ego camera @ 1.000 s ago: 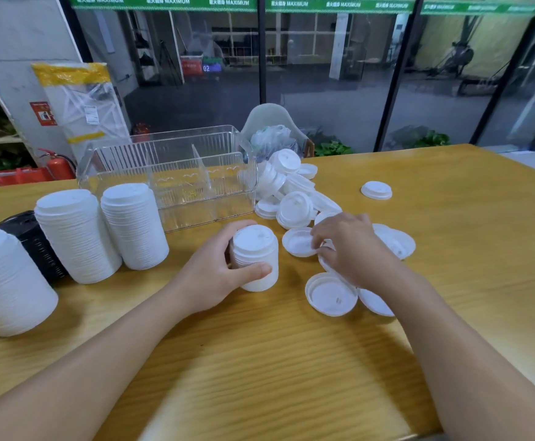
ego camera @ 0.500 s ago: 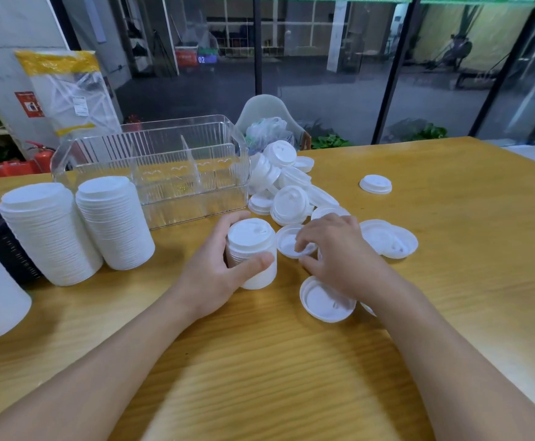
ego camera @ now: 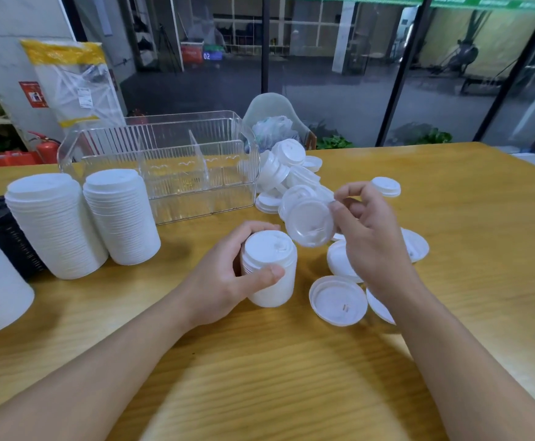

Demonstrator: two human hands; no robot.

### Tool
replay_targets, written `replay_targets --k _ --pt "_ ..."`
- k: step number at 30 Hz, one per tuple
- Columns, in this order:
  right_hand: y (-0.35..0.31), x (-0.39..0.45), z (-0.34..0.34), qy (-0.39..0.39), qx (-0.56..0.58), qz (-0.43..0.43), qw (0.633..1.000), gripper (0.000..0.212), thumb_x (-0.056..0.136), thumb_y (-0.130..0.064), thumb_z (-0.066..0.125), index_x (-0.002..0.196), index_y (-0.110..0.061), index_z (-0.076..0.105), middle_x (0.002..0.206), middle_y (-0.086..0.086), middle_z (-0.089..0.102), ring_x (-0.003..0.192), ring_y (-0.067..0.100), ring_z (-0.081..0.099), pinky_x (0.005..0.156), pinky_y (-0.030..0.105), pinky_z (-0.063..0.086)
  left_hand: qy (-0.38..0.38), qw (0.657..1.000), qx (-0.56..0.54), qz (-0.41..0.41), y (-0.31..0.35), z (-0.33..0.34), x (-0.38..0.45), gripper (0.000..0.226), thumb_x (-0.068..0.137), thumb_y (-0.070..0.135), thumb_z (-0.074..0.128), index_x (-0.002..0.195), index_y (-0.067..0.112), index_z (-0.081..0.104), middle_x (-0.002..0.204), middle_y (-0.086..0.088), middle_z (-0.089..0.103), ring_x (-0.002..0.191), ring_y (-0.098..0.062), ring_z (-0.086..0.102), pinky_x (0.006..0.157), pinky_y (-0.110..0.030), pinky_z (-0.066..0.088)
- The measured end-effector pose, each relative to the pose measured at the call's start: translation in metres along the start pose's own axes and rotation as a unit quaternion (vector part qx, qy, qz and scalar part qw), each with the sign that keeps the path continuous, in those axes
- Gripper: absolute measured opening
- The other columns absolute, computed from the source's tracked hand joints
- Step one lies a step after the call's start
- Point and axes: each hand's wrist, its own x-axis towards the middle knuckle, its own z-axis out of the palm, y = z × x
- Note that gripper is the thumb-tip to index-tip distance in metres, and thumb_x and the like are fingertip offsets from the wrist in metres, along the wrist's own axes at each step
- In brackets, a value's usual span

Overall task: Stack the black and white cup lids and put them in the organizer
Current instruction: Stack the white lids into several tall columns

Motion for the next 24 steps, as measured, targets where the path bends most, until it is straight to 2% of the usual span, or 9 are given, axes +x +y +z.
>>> replay_targets --k 2,6,9,12,14,15,17,19,24 --pt "0.005 0.001 0.006 -0.019 0.023 0.026 0.999 0.012 0.111 -0.014 0.058 0.108 -0.018 0.069 0.093 0.018 0.069 0.080 0.027 0.057 0.077 0.051 0.051 -0.014 1.000 -0.005 0.008 0.000 0.000 -0.001 0.058 0.092 0.033 0.080 0.146 0.026 0.060 0.150 0.022 0.063 0.134 -0.007 0.065 0.101 -0.019 0.053" --pt "0.001 0.002 0.012 -0.032 0.056 0.070 0.995 0.019 0.112 -0.020 0.060 0.113 -0.014 0.077 0.099 0.003 0.077 0.085 0.012 0.066 0.085 0.035 0.052 -0.020 1.000 -0.013 0.013 0.000 -0.001 -0.002 0.060 0.091 0.031 0.081 0.148 0.027 0.061 0.148 0.017 0.066 0.136 -0.012 0.065 0.105 -0.027 0.055" --pt "-0.001 0.000 0.010 -0.070 0.047 0.057 0.995 0.021 0.103 -0.024 0.074 0.124 -0.020 0.076 0.118 -0.002 0.079 0.106 0.016 0.074 0.095 0.032 0.056 -0.022 1.000 -0.012 0.018 0.000 -0.001 -0.001 0.059 0.093 0.029 0.080 0.149 0.027 0.061 0.140 0.007 0.072 0.132 -0.019 0.068 0.106 -0.036 0.057" --pt "0.004 -0.002 0.011 -0.146 0.006 0.050 0.988 0.053 0.089 -0.025 0.087 0.138 -0.035 0.069 0.132 0.002 0.074 0.119 0.030 0.072 0.105 0.053 0.058 -0.017 1.000 -0.007 0.021 0.000 -0.002 -0.001 0.058 0.093 0.029 0.080 0.148 0.027 0.062 0.137 0.006 0.073 0.129 -0.020 0.069 0.104 -0.035 0.058" --pt "0.005 0.000 0.008 -0.164 0.020 0.051 0.985 0.060 0.088 -0.019 0.087 0.141 -0.038 0.067 0.132 0.010 0.073 0.117 0.047 0.067 0.107 0.068 0.052 -0.018 1.000 -0.008 0.019 -0.001 -0.002 -0.001 0.058 0.092 0.030 0.080 0.147 0.028 0.063 0.136 0.005 0.074 0.128 -0.020 0.070 0.103 -0.034 0.058" --pt "0.005 0.001 0.006 -0.165 0.036 0.055 0.984 0.061 0.089 -0.011 0.085 0.142 -0.037 0.067 0.132 0.011 0.073 0.119 0.048 0.066 0.109 0.069 0.050 -0.018 1.000 -0.009 0.017 -0.001 -0.002 -0.001 0.058 0.092 0.031 0.080 0.147 0.028 0.063 0.136 0.005 0.074 0.127 -0.020 0.070 0.102 -0.034 0.058" --pt "0.005 0.001 0.002 -0.172 0.056 0.067 0.981 0.067 0.090 0.000 0.082 0.145 -0.033 0.065 0.133 0.010 0.073 0.123 0.041 0.068 0.114 0.064 0.048 -0.020 1.000 -0.013 0.016 -0.002 -0.002 -0.001 0.058 0.092 0.030 0.080 0.147 0.027 0.063 0.135 0.005 0.074 0.127 -0.020 0.070 0.101 -0.032 0.058" --pt "0.006 0.000 0.000 -0.182 0.025 0.074 0.980 0.074 0.088 -0.002 0.086 0.149 -0.035 0.061 0.132 0.015 0.073 0.124 0.045 0.067 0.113 0.067 0.047 -0.022 1.000 -0.016 0.014 -0.002 -0.002 -0.001 0.057 0.092 0.030 0.080 0.147 0.027 0.063 0.135 0.005 0.074 0.127 -0.020 0.070 0.100 -0.031 0.057" --pt "0.002 -0.002 0.002 -0.135 -0.056 0.074 0.986 0.076 0.086 -0.025 0.093 0.151 -0.032 0.057 0.132 -0.013 0.073 0.118 0.011 0.073 0.109 0.044 0.057 -0.025 1.000 -0.010 0.003 -0.002 -0.003 -0.001 0.063 0.091 0.035 0.081 0.149 0.028 0.058 0.140 0.006 0.072 0.130 -0.019 0.068 0.106 -0.036 0.056"
